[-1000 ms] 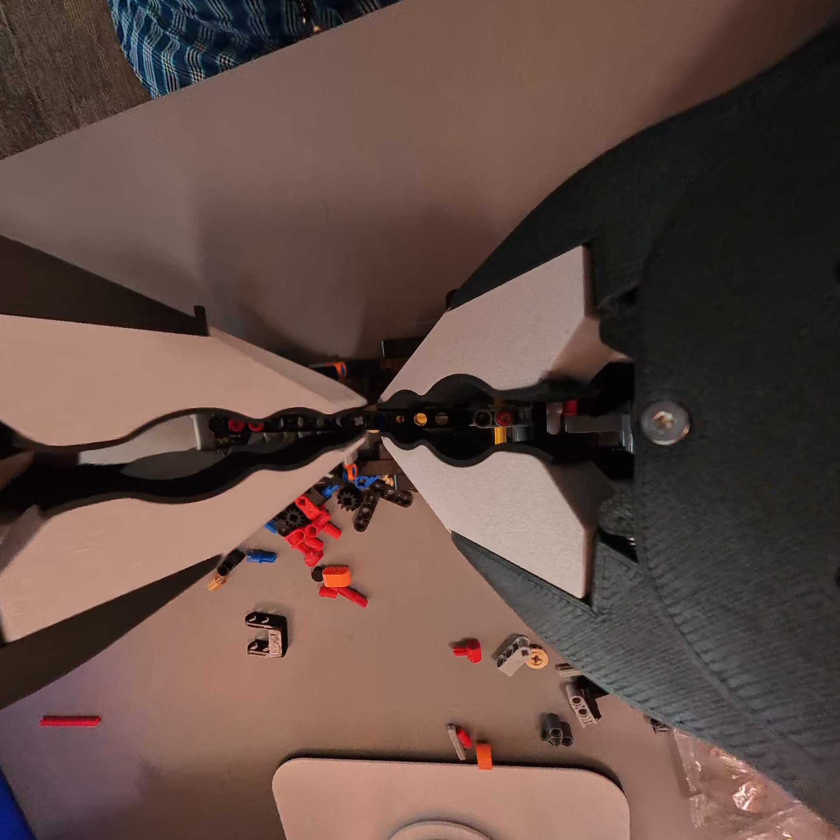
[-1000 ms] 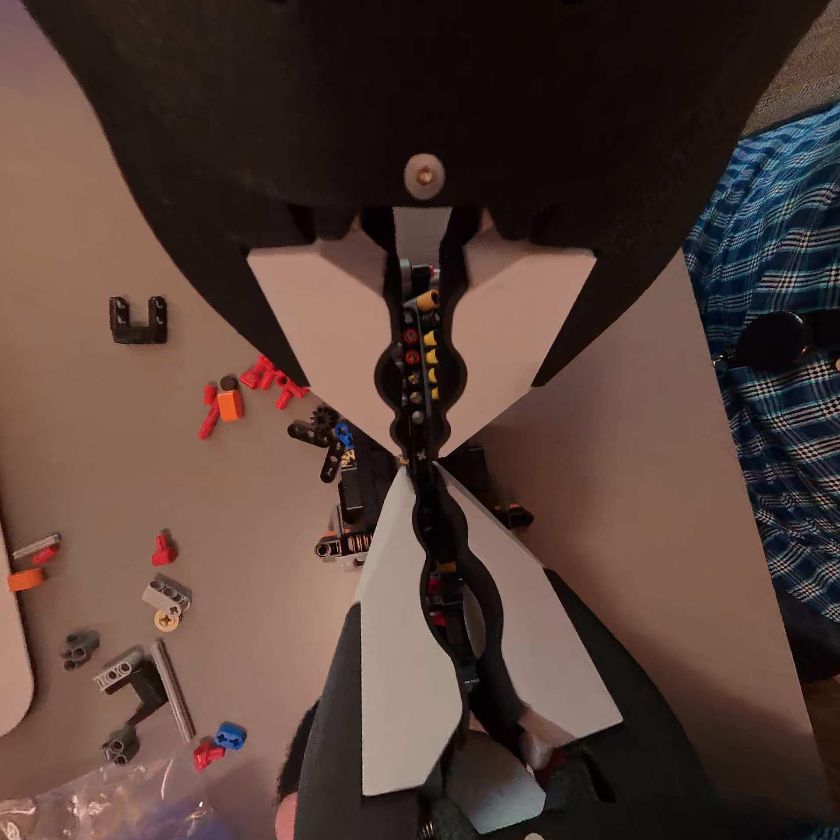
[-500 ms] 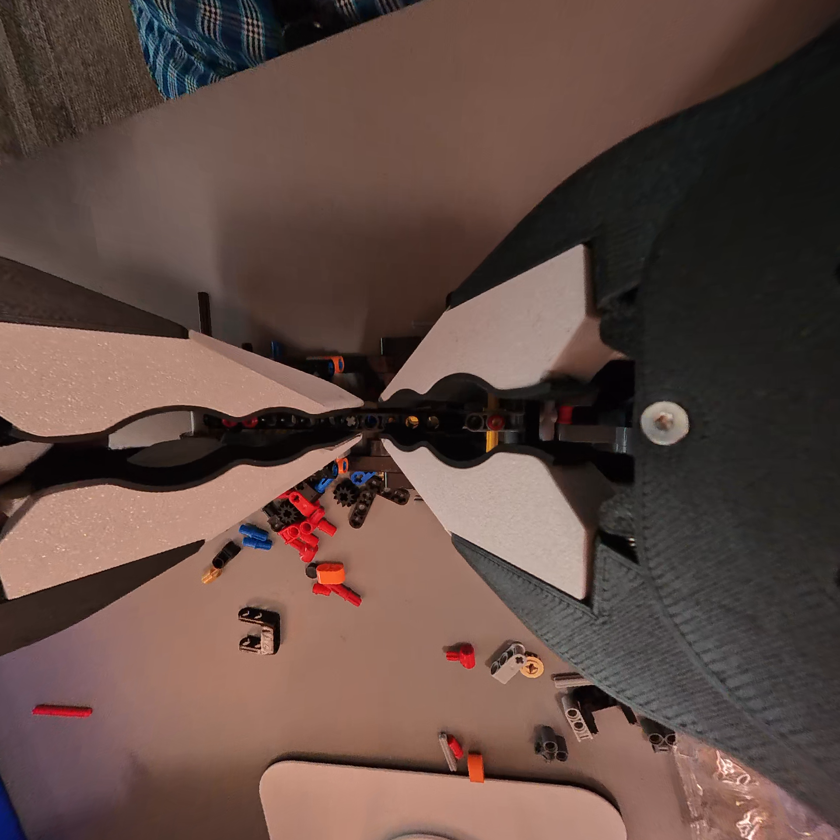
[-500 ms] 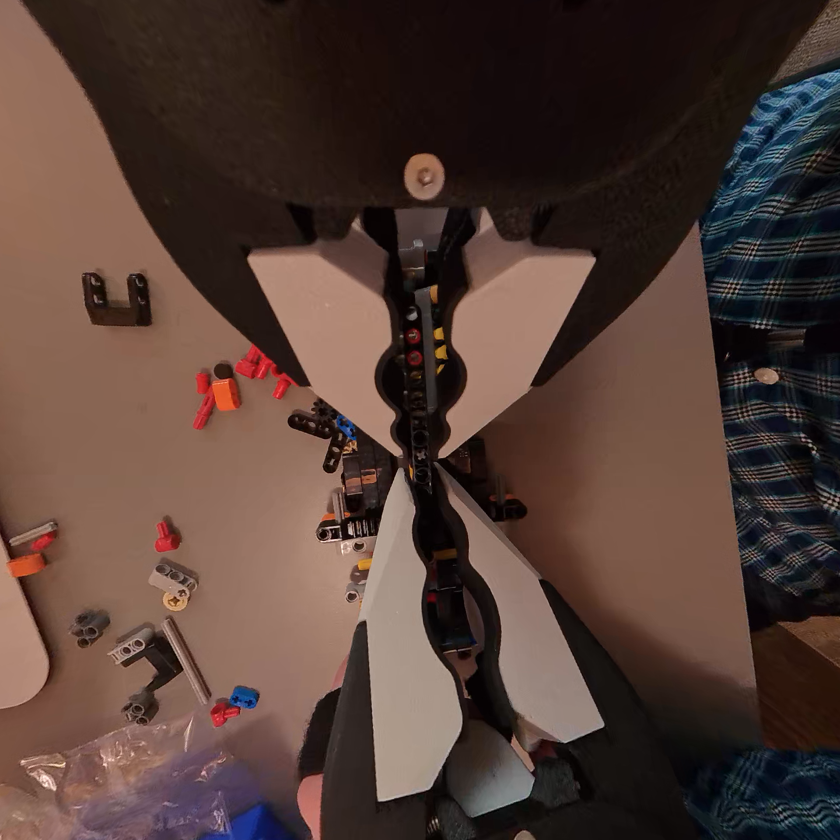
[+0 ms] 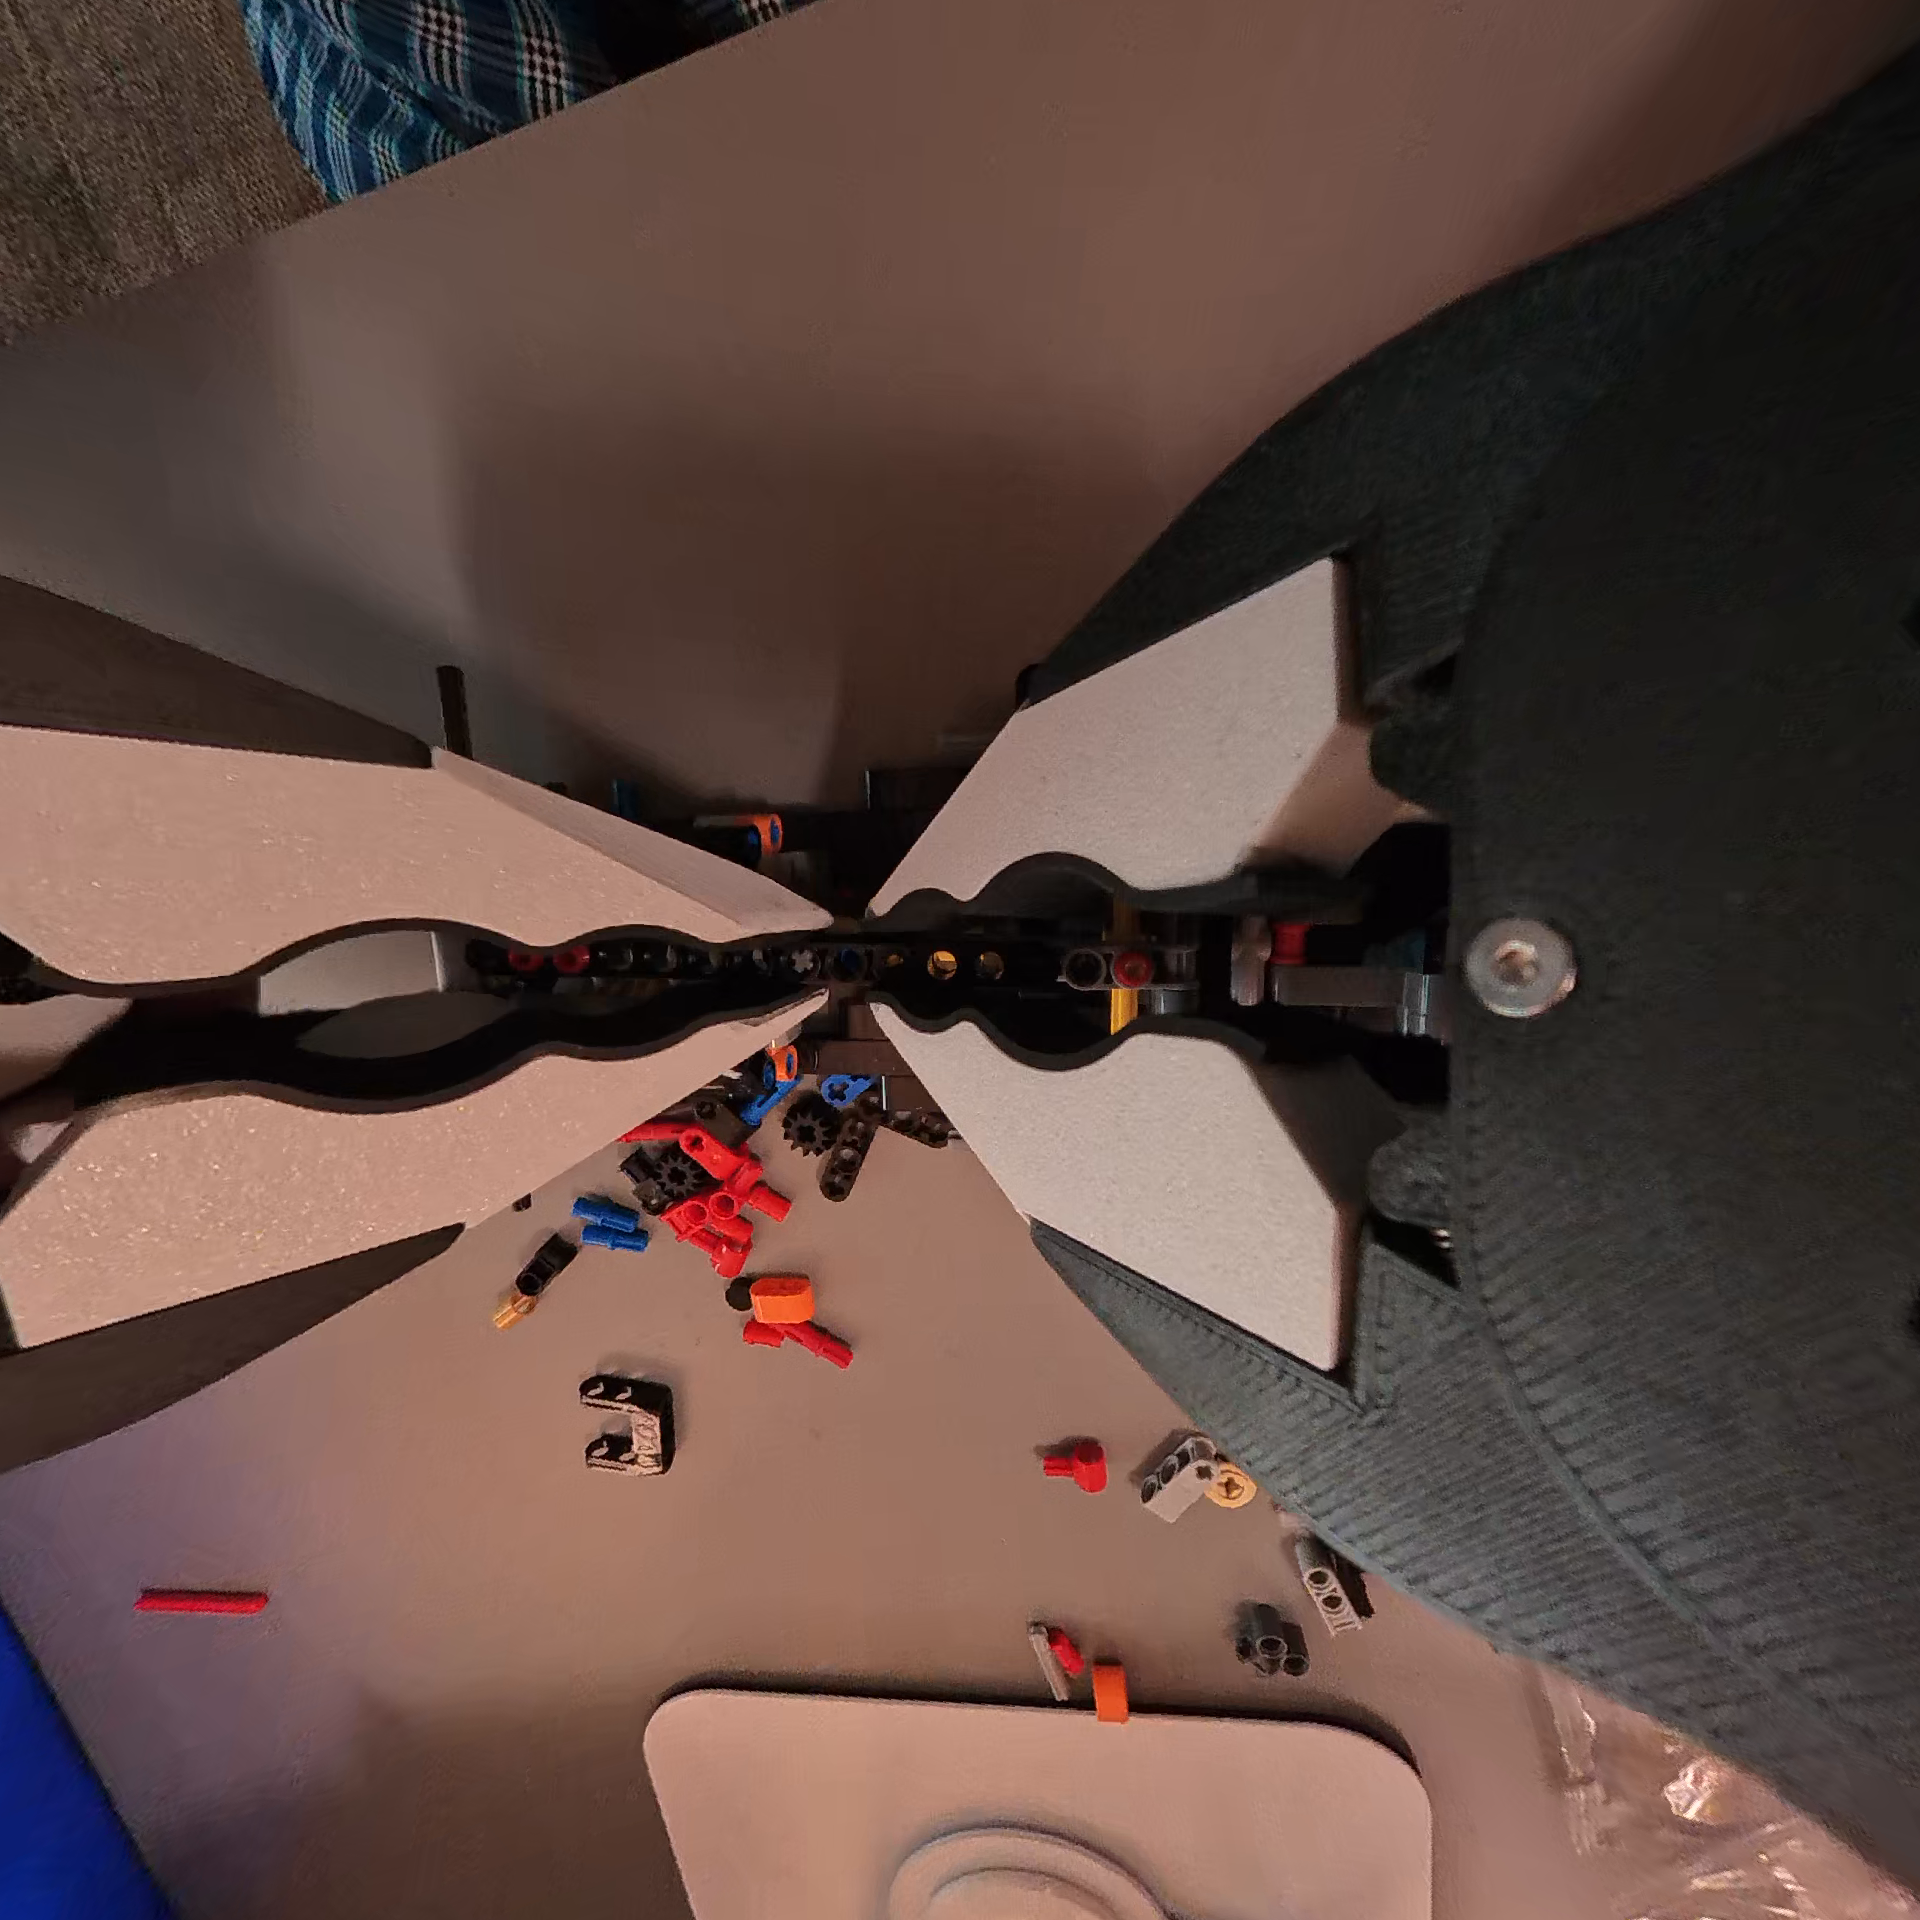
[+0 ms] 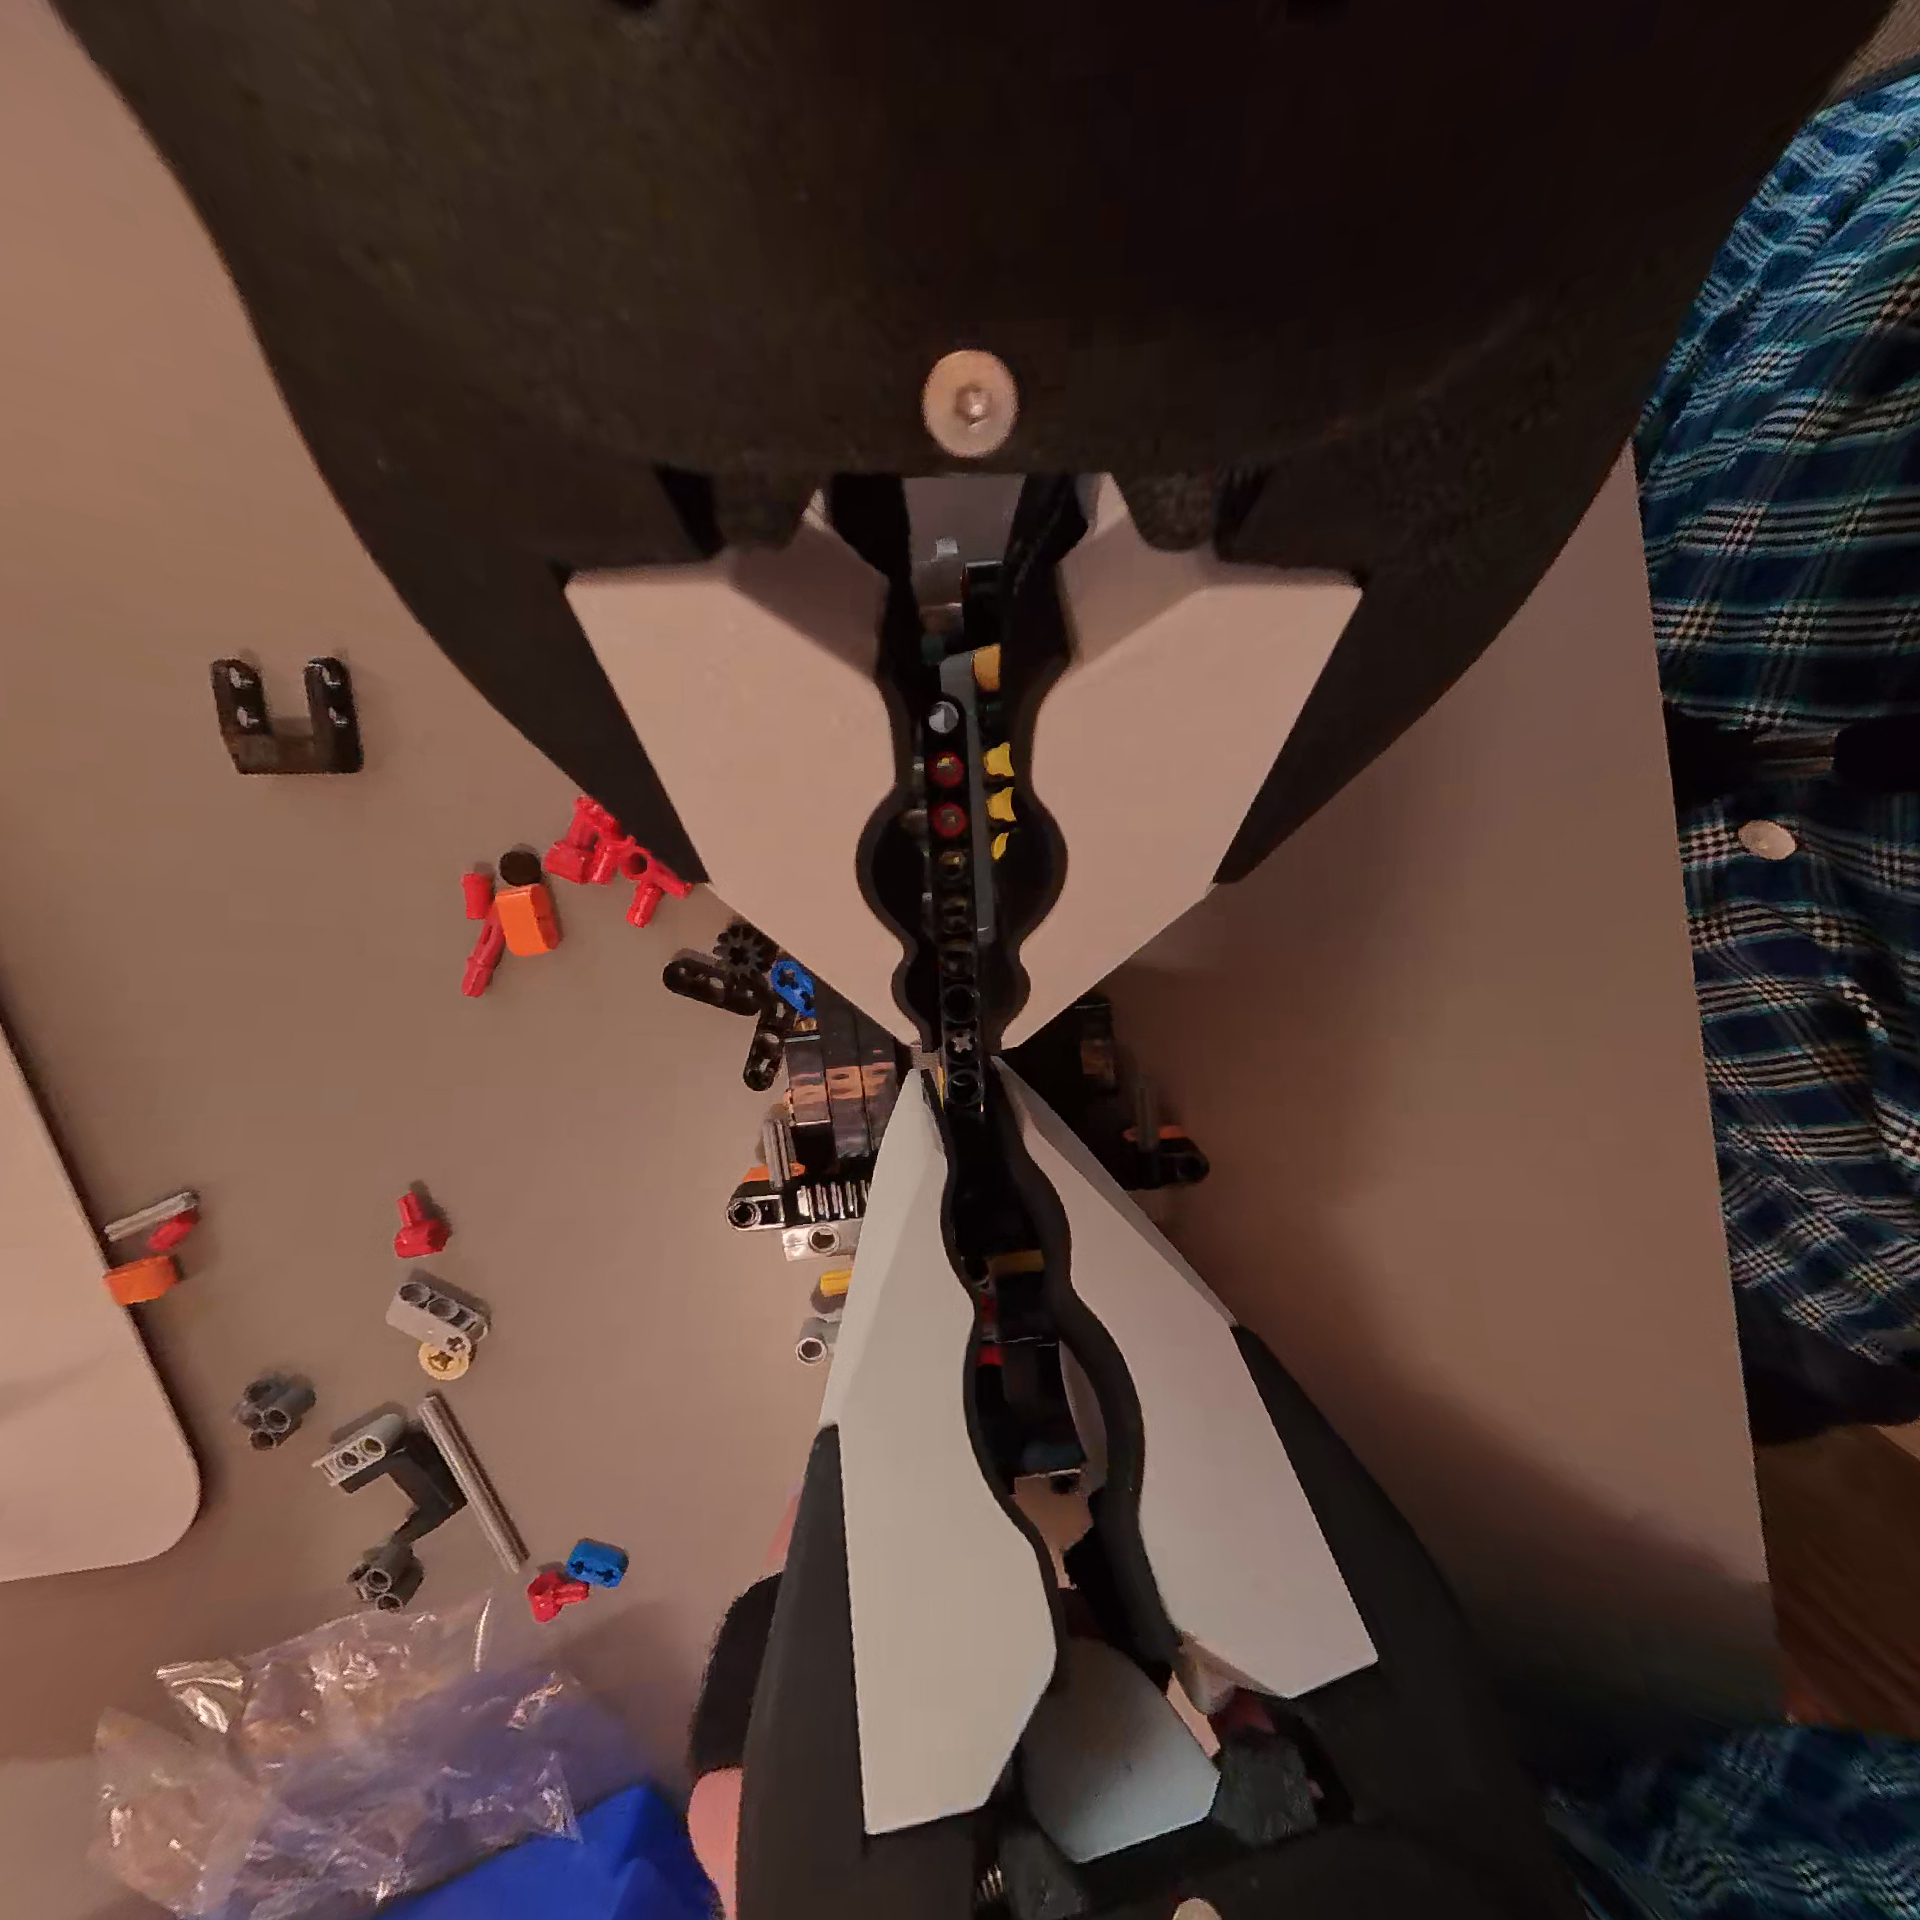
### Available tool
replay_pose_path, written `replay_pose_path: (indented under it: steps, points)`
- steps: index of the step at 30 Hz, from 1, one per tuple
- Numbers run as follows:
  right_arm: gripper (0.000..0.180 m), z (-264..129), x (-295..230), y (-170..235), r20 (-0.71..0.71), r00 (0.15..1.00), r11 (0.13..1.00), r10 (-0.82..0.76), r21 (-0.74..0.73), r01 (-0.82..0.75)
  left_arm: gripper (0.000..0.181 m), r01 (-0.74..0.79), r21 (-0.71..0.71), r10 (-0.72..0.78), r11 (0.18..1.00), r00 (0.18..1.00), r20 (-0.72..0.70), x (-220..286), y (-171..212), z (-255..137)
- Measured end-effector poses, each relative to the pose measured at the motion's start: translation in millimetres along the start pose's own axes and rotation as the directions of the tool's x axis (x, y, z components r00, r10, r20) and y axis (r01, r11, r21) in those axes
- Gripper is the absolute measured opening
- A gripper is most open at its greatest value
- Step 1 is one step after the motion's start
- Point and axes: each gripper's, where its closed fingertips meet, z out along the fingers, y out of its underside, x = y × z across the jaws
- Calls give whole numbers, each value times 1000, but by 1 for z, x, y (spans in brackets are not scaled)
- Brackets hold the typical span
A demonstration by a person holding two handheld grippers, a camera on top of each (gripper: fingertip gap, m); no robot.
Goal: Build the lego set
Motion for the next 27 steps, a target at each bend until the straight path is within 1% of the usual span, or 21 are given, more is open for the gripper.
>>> replay_pose_path:
  steps: [6,9,14,17,20,27]
  points:
    - [4,0,0,0,15,999,998,37,56,-38,7,13,-2,-14,1000,1000,-15,0,-2,1]
    - [4,0,0,0,25,999,996,45,72,-47,6,33,30,-32,999,999,-29,0,-7,0]
    - [5,0,-1,0,30,999,995,40,92,-42,5,33,13,-32,999,998,-47,1,-6,1]
    - [5,0,0,1,40,998,994,41,100,-45,5,18,-9,-18,1000,999,-32,1,-6,1]
    - [5,0,0,1,36,999,994,30,104,-34,6,26,5,-26,1000,999,-31,1,-6,1]
    - [5,0,-2,1,29,1000,991,4,133,-8,6,-36,-30,37,999,999,29,2,-5,2]
